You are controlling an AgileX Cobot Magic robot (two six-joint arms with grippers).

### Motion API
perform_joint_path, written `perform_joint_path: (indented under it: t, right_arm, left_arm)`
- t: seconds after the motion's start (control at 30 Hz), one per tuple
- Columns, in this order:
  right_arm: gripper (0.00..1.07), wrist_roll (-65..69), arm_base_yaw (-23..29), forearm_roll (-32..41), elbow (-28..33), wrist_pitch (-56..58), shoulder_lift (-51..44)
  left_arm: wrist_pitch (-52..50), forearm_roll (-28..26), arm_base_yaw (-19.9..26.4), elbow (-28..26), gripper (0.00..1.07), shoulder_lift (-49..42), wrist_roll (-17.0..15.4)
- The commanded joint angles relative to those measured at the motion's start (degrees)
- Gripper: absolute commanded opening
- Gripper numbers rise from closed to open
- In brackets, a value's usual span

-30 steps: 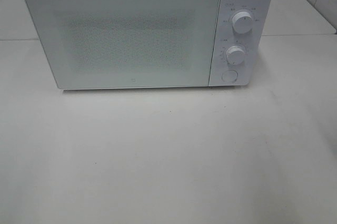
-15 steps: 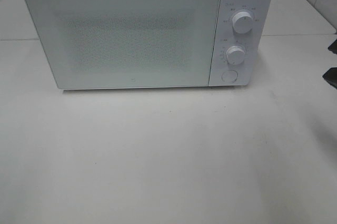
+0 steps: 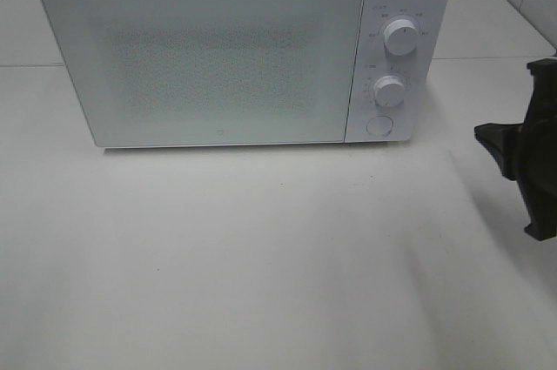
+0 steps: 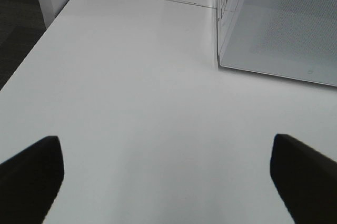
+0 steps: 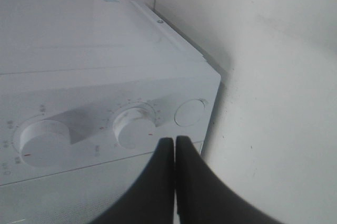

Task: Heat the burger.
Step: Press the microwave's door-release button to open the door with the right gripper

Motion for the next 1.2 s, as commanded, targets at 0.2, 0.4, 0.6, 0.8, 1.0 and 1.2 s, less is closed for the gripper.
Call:
perform_joint_path:
  t: [0.2, 0.4, 0.6, 0.8, 1.0, 1.2]
  right_arm:
    - [0.00, -0.4, 11.4, 17.0, -0.6, -7.8, 7.8]
    - [0.00, -0.4, 17.4, 22.0, -6.1, -8.0, 14.0]
    - [0.00, -0.4, 18.5, 23.6, -10.9, -7.5, 17.9]
    - [0.00, -0.7, 18.5, 26.8, -14.7, -4.1, 19.5]
    - [0.00, -1.4, 18.5, 27.6, -19.0, -3.2, 23.3]
    - [0.00, -1.0, 18.5, 28.9, -22.1, -3.0, 26.6]
  left_arm:
    - [-0.2, -0.3, 0.0, -0.1, 1.00, -0.2, 0.0]
    - [-0.2, -0.3, 0.0, -0.1, 1.00, -0.2, 0.0]
    - [-0.2, -0.3, 0.0, -0.1, 1.00, -0.2, 0.0]
    - [-0.2, -0.3, 0.0, -0.1, 1.00, -0.2, 0.0]
    - [-0.2, -0.3, 0.0, -0.1, 1.00, -0.2, 0.0]
    - [-0.2, -0.3, 0.0, -0.1, 1.00, -0.2, 0.0]
